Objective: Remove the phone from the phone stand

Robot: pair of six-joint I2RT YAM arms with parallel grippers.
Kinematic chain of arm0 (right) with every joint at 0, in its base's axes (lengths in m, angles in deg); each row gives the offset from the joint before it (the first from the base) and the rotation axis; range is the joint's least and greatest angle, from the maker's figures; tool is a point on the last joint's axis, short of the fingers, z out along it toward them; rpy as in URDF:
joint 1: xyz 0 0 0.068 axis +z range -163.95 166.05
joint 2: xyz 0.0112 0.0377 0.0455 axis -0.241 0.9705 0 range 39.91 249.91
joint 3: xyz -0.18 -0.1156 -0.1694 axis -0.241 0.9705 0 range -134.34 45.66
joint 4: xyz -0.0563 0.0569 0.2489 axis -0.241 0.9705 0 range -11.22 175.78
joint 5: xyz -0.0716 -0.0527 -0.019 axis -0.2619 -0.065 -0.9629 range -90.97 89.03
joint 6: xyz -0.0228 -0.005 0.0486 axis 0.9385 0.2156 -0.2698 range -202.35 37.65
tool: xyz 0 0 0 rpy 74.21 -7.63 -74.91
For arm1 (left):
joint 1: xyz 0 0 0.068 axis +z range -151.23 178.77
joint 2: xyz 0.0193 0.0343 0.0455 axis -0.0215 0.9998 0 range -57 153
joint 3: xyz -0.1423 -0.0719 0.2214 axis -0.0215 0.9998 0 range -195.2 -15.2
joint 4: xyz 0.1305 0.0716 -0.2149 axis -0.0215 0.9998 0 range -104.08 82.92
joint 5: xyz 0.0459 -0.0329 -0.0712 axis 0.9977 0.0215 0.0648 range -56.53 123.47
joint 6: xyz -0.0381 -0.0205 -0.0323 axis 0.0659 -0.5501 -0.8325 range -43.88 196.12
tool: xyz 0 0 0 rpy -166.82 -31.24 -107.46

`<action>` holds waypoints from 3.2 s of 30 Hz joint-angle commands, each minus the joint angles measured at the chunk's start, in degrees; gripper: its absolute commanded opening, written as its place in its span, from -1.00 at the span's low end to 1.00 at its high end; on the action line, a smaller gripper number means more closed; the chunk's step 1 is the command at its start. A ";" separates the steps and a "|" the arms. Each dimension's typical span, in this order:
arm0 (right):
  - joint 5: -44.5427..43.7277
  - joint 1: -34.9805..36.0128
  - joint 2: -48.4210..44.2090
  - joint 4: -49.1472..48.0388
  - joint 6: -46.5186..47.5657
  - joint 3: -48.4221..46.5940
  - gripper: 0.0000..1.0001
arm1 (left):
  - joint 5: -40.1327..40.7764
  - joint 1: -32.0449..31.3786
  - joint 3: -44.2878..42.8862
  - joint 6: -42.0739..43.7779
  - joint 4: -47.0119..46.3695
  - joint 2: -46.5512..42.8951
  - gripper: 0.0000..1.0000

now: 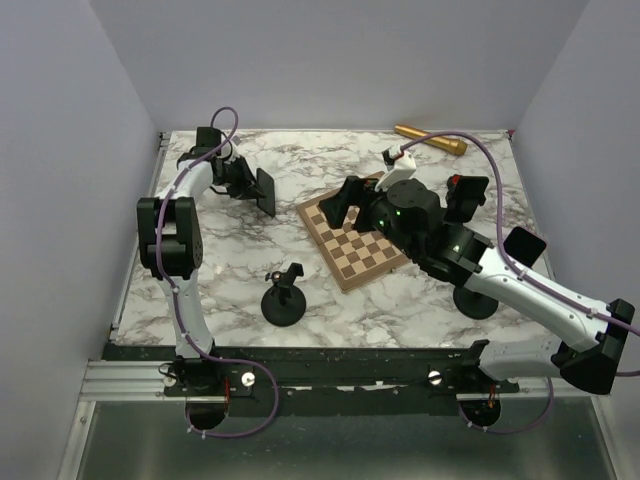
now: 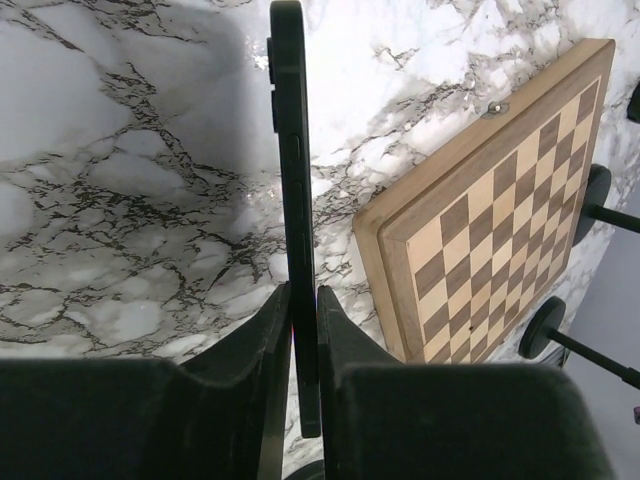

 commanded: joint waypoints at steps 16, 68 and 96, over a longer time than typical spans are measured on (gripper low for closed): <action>3.22 0.41 2.52 -1.37 -1.13 -2.73 1.00 | 2.90 0.17 -6.60 0.97 7.00 1.40 -0.35; -22.85 -35.08 0.10 35.41 2.70 -12.17 1.00 | 3.29 -20.33 24.16 6.50 -20.34 -58.24 0.57; -30.30 -42.69 -6.21 57.01 -8.97 -6.77 1.00 | 4.35 -23.54 23.35 6.15 -18.50 -56.41 0.57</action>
